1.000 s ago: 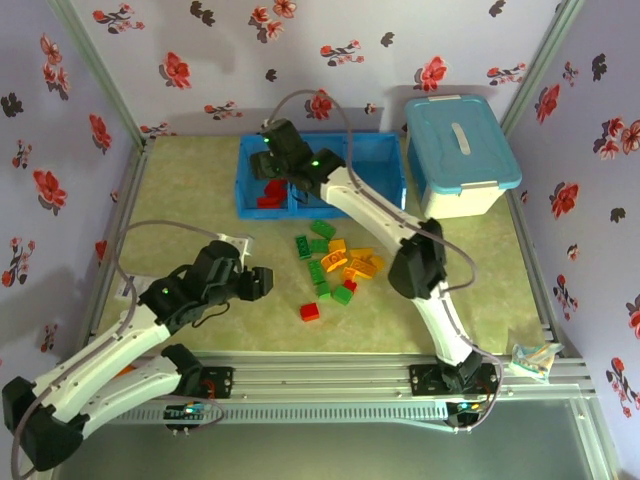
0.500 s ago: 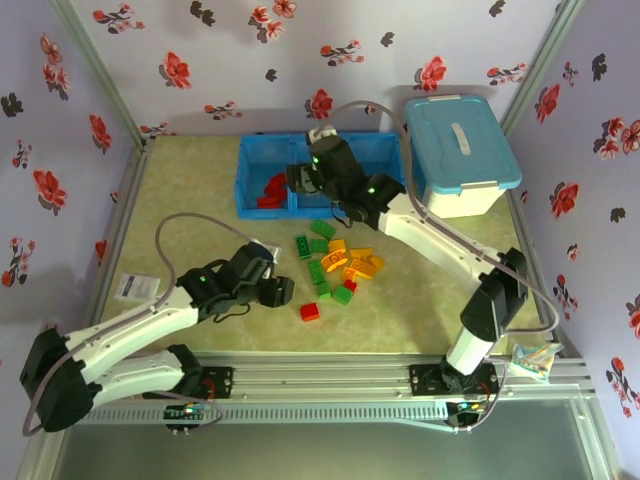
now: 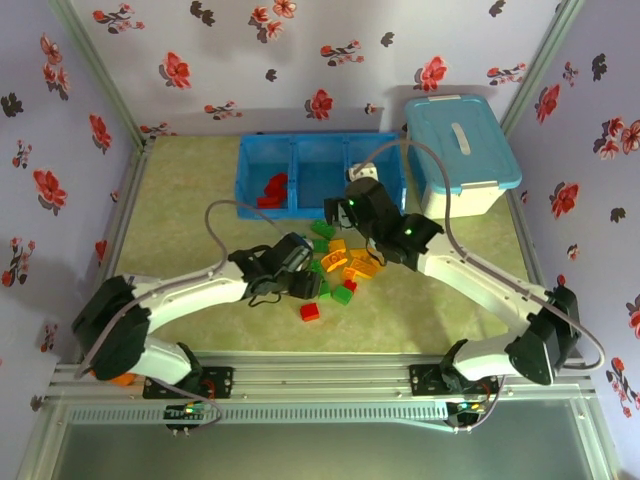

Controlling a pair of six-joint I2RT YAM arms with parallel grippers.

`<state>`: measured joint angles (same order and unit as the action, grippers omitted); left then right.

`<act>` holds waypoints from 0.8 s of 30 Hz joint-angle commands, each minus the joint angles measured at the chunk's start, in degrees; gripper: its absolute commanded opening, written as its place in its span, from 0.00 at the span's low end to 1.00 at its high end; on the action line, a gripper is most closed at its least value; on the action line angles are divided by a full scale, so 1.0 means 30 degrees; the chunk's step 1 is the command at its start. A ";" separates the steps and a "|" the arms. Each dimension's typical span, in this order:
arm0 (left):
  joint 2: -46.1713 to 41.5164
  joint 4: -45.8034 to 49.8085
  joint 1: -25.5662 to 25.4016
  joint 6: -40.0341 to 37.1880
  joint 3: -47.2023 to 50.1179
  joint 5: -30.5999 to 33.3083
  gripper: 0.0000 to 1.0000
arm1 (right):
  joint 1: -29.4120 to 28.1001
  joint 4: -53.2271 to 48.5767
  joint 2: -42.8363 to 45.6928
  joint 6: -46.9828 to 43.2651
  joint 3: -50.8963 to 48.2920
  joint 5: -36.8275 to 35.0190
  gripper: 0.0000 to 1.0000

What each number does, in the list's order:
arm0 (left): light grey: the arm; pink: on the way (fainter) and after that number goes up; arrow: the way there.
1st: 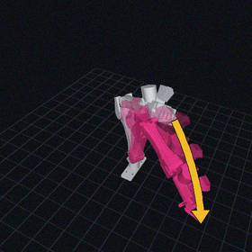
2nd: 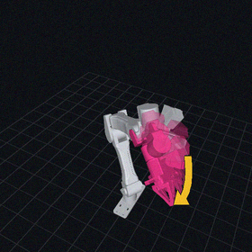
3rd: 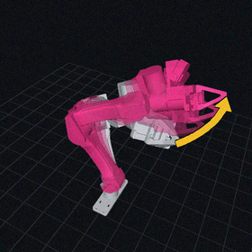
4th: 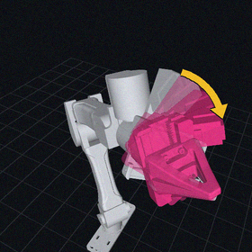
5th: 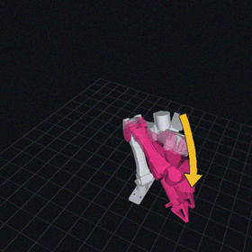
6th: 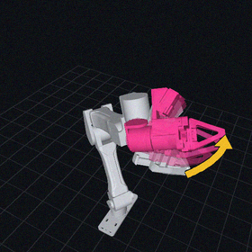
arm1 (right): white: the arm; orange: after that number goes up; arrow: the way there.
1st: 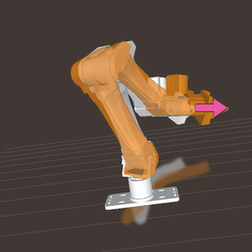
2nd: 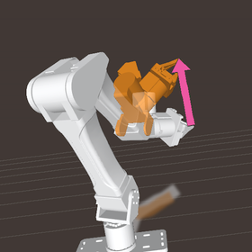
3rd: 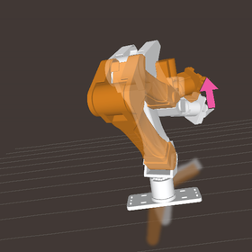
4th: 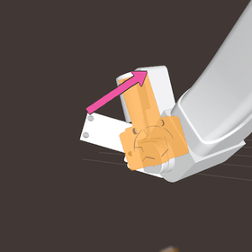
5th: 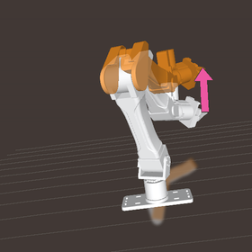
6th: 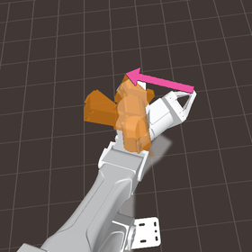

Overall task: Sort the legos into containers by color
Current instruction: Pick up the lego from the center of the table.

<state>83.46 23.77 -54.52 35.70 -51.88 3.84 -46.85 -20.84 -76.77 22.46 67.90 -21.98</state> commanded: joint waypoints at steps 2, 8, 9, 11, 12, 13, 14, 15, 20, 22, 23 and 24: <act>0.2402 -0.0019 -0.0021 0.0579 -0.2082 0.0008 0.61 | 0.0249 0.0324 0.1455 0.0912 -0.1582 -0.0976 0.75; 0.4919 0.0838 0.0476 0.1022 -0.3881 0.0345 0.62 | 0.0518 0.0321 0.2832 0.1229 -0.3002 -0.1239 0.75; 0.5264 0.1069 0.0576 0.1019 -0.4149 0.0390 0.62 | 0.0584 0.0317 0.3061 0.1266 -0.3181 -0.1281 0.75; 0.5861 0.1365 0.0669 0.0992 -0.4559 0.0504 0.61 | 0.0672 0.0360 0.3376 0.1361 -0.3565 -0.1291 0.75; 0.6172 0.1516 0.0711 0.0959 -0.4796 0.0533 0.61 | 0.0729 0.0406 0.3569 0.1390 -0.3725 -0.1327 0.75; 0.6403 0.1617 0.0720 0.0904 -0.4951 0.0621 0.61 | 0.0788 0.0469 0.3695 0.1417 -0.3847 -0.1302 0.75; 0.6712 0.1761 0.0742 0.0897 -0.5200 0.0704 0.61 | 0.0869 0.0505 0.3831 0.1448 -0.3982 -0.1314 0.75; 0.6977 0.1857 0.0786 0.0889 -0.5384 0.0783 0.61 | 0.0902 0.0536 0.3916 0.1464 -0.4078 -0.1305 0.75; 0.7679 0.1892 0.0945 0.1126 -0.5690 0.1109 0.57 | 0.1170 0.0681 0.4280 0.1534 -0.4561 -0.1285 0.75; 0.7988 0.1962 0.0974 0.1158 -0.5841 0.1225 0.55 | 0.1301 0.0792 0.4379 0.1593 -0.4767 -0.1204 0.75; 0.8178 0.2029 0.1002 0.1162 -0.5908 0.1268 0.54 | 0.1385 0.0822 0.4430 0.1624 -0.4845 -0.1161 0.75; 0.8331 0.2116 0.1006 0.1177 -0.5939 0.1350 0.54 | 0.1422 0.0896 0.4458 0.1645 -0.4921 -0.1144 0.75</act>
<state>106.67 28.14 -51.99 38.02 -67.99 6.00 -43.27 -20.03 -64.75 26.20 54.17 -24.27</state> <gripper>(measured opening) 0.541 0.752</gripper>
